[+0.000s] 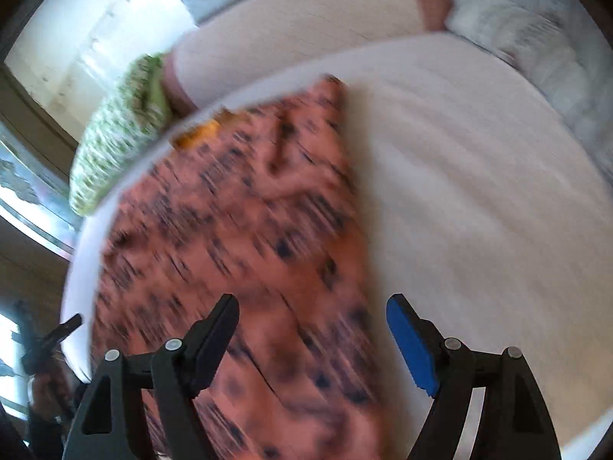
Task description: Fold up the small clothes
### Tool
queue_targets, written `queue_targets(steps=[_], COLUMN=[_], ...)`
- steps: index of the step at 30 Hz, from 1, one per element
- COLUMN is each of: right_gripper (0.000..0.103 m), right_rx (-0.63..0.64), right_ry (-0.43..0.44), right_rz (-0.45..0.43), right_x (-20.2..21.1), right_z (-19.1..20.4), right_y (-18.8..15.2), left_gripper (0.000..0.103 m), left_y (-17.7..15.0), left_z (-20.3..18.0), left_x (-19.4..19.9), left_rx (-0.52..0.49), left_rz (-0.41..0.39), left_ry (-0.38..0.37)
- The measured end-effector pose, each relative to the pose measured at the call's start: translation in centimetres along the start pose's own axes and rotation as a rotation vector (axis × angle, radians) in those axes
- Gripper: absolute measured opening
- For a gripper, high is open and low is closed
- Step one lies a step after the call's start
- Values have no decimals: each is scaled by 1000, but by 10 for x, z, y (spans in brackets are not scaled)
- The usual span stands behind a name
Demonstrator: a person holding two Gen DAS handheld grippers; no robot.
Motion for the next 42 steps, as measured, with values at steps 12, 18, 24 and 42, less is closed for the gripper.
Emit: queue_targets(steps=[12,18,24,42], right_gripper=[81,81,10,76], right_rx=[-42,-68,-28,-98], right_ry=[70,13,-14,-39], right_rz=[71,105,157,130], right_x=[33,28,20,33], right_z=[-39,-62,-48,-61], right_y=[-76,-93,-109,-110], left_gripper=[17,79,6,63], left_y=[-52,-69,-85,-90], left_z=[-43,-34,-33,-26], left_x=[20,20,14,27], left_rx=[-69,-5,-14,54], left_rz=[-2,7,67,45], left_ry=[-6,39,74,71])
Point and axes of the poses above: each gripper's, at about its wrist camera, not at the fingertips, and x roughly against the way its jaws point, z to its left, y to its top, the point moved 7 cm from there along -x, roughly the way its jaws point, and after that the axes turned 14 degrees about -x, right-handed, at the moved point
